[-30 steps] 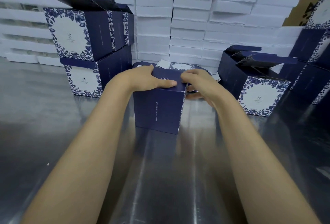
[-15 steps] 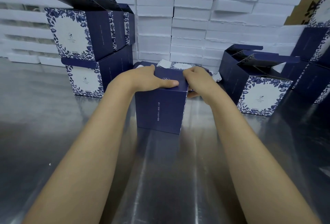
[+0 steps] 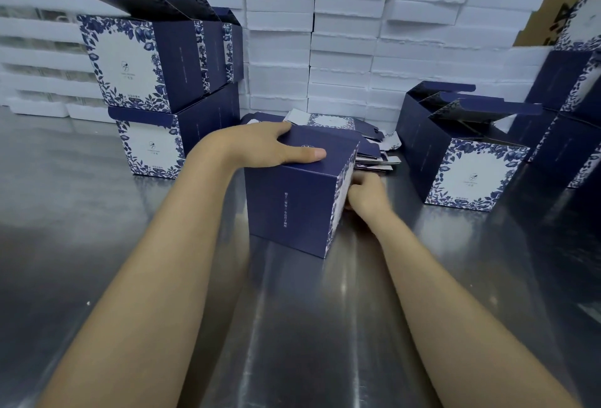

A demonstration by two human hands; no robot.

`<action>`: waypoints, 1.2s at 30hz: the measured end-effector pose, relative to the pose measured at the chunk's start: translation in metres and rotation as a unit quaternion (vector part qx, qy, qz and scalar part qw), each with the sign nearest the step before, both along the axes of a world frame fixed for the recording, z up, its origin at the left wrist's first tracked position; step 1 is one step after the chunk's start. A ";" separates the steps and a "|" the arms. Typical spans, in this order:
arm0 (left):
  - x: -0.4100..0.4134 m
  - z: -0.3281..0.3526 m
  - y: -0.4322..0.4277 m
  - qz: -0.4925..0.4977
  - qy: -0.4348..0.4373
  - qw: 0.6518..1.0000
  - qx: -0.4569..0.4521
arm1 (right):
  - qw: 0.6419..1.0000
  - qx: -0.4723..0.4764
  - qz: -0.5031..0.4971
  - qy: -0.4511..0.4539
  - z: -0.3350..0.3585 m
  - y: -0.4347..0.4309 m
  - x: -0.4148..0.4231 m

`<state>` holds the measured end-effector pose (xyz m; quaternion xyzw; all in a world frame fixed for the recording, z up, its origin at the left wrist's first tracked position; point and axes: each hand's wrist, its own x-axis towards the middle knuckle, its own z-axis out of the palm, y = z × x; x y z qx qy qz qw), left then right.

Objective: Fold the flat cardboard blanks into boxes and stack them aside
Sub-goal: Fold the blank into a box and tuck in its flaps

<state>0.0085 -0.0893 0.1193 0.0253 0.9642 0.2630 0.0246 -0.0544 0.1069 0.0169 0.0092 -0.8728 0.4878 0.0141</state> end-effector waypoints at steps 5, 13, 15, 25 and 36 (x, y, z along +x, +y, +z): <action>0.002 -0.003 -0.005 -0.071 0.128 0.981 0.123 | 0.973 -0.225 -0.027 -0.033 0.018 0.009 -0.002; 0.000 -0.001 0.006 0.128 0.355 0.926 -0.037 | 0.902 -0.397 0.169 0.004 0.053 0.008 0.017; 0.003 0.007 0.004 0.144 0.298 0.943 -0.044 | 0.901 -0.386 0.196 0.007 0.060 0.009 0.021; 0.014 0.012 0.005 0.076 0.036 0.988 0.129 | 0.968 -0.172 0.177 0.041 0.079 0.016 0.022; 0.019 0.011 0.041 0.191 0.112 0.965 -0.142 | 0.984 0.092 0.075 0.131 0.100 0.019 0.027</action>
